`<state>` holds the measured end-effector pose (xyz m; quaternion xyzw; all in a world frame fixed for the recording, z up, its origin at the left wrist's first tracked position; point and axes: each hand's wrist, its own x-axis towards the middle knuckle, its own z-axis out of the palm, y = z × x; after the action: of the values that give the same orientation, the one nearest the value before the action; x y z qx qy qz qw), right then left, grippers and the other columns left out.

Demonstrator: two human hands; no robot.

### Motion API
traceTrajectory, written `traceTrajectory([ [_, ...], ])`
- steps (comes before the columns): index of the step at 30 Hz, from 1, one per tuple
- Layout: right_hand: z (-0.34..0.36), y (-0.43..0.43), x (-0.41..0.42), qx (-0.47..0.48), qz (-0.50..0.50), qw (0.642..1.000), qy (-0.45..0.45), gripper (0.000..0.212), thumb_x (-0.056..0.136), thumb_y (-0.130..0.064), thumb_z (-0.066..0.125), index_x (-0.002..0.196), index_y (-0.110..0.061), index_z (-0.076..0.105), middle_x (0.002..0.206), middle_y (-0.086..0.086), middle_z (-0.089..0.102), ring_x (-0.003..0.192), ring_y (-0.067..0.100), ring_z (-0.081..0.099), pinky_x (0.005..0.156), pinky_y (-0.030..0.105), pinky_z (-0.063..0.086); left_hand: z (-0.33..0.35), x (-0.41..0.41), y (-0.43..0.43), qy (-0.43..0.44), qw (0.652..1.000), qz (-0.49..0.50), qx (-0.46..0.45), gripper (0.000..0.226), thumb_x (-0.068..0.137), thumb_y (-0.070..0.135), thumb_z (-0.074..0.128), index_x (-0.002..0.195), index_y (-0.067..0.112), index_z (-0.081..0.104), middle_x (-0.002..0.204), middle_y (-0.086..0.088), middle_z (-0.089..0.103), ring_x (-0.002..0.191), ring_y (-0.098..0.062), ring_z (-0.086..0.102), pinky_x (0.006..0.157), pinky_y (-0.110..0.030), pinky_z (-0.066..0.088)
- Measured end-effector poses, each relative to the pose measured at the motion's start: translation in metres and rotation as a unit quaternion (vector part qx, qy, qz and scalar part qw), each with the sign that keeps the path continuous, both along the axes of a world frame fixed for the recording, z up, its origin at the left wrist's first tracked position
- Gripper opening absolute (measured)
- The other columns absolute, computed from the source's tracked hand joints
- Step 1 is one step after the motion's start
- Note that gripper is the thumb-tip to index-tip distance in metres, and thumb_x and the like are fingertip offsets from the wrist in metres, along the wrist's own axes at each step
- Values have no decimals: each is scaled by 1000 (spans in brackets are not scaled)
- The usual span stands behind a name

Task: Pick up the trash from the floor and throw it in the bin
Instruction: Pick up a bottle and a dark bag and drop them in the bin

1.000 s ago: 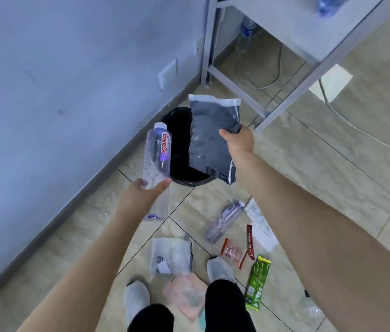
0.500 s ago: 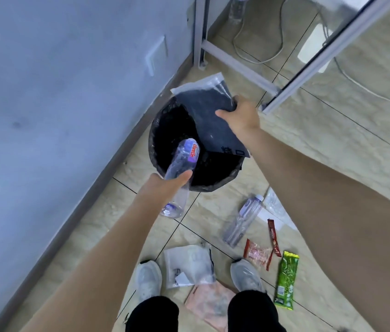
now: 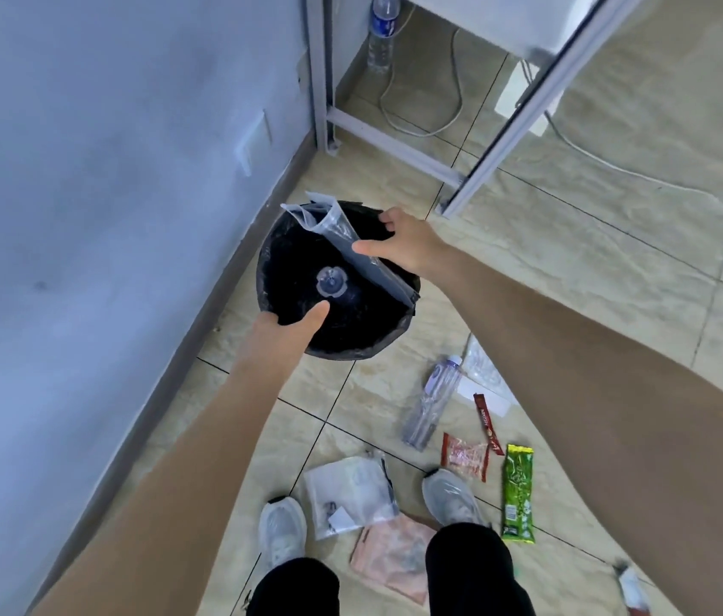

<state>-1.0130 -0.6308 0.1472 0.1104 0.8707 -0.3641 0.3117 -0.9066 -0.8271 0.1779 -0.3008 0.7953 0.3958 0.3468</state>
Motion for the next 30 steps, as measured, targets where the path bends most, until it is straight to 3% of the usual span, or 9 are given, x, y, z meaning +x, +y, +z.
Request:
traceTrajectory([
  [6, 54, 4, 49, -7, -63, 998, -15, 80, 76, -52, 68, 141, -15, 37, 144, 9, 44, 132, 28, 42, 108, 41, 39, 41, 20, -4, 25, 990, -139, 6, 84, 70, 74, 51, 137, 23, 48, 131, 0, 59, 122, -26, 53, 105, -45, 42],
  [10, 63, 23, 106, -14, -138, 990, -15, 68, 77, -51, 66, 130, -12, 47, 130, 11, 54, 120, 28, 51, 98, 37, 43, 44, 50, 8, 24, 981, -191, -9, 74, 73, 70, 56, 125, 17, 56, 119, -3, 61, 105, -25, 55, 85, -34, 41],
  [14, 47, 54, 175, -28, -215, 975, -52, 69, 76, -50, 69, 129, -12, 47, 128, 8, 54, 120, 27, 52, 96, 33, 42, 29, 87, 29, -6, 972, -234, -1, 88, 69, 73, 57, 136, 15, 51, 135, -7, 58, 124, -28, 53, 91, -36, 39],
  [17, 27, 79, 235, -13, -239, 967, -85, 68, 79, -51, 67, 130, -11, 46, 133, 9, 53, 119, 25, 52, 87, 28, 39, 12, 122, 49, -23, 955, -296, -9, 82, 70, 73, 56, 107, 0, 59, 87, -12, 63, 89, -32, 60, 69, -36, 44],
  [18, 19, 86, 256, -14, -252, 963, -93, 67, 79, -50, 66, 130, -11, 47, 134, 9, 53, 120, 26, 51, 87, 29, 38, 7, 134, 56, -28, 949, -315, -16, 78, 71, 73, 56, 101, 0, 59, 85, -12, 62, 87, -33, 59, 66, -36, 43],
  [21, -4, 102, 310, -15, -281, 953, -107, 69, 81, -49, 65, 133, -9, 46, 138, 9, 51, 124, 27, 50, 101, 34, 40, -17, 168, 72, -43, 937, -345, -37, 89, 73, 69, 58, 126, -2, 52, 127, -22, 60, 116, -40, 58, 86, -40, 46],
  [24, -37, 111, 371, -45, -326, 936, -126, 69, 82, -46, 66, 133, -5, 46, 131, 14, 57, 120, 28, 54, 100, 35, 43, -49, 208, 81, -64, 918, -387, -60, 78, 69, 70, 60, 107, 2, 60, 105, -18, 66, 105, -40, 60, 75, -34, 44],
  [27, -77, 121, 429, -58, -383, 913, -129, 64, 82, -44, 67, 130, -6, 49, 132, 12, 56, 116, 25, 54, 85, 27, 39, -93, 239, 93, -77, 899, -421, -97, 80, 74, 67, 61, 130, 12, 50, 133, -7, 56, 124, -28, 53, 86, -31, 37],
  [30, -125, 125, 481, -53, -427, 892, -138, 64, 80, -45, 68, 128, -6, 50, 131, 11, 56, 116, 24, 53, 95, 31, 40, -144, 262, 100, -92, 869, -471, -123, 85, 74, 69, 59, 135, 11, 46, 140, -9, 51, 128, -28, 49, 94, -34, 39],
])
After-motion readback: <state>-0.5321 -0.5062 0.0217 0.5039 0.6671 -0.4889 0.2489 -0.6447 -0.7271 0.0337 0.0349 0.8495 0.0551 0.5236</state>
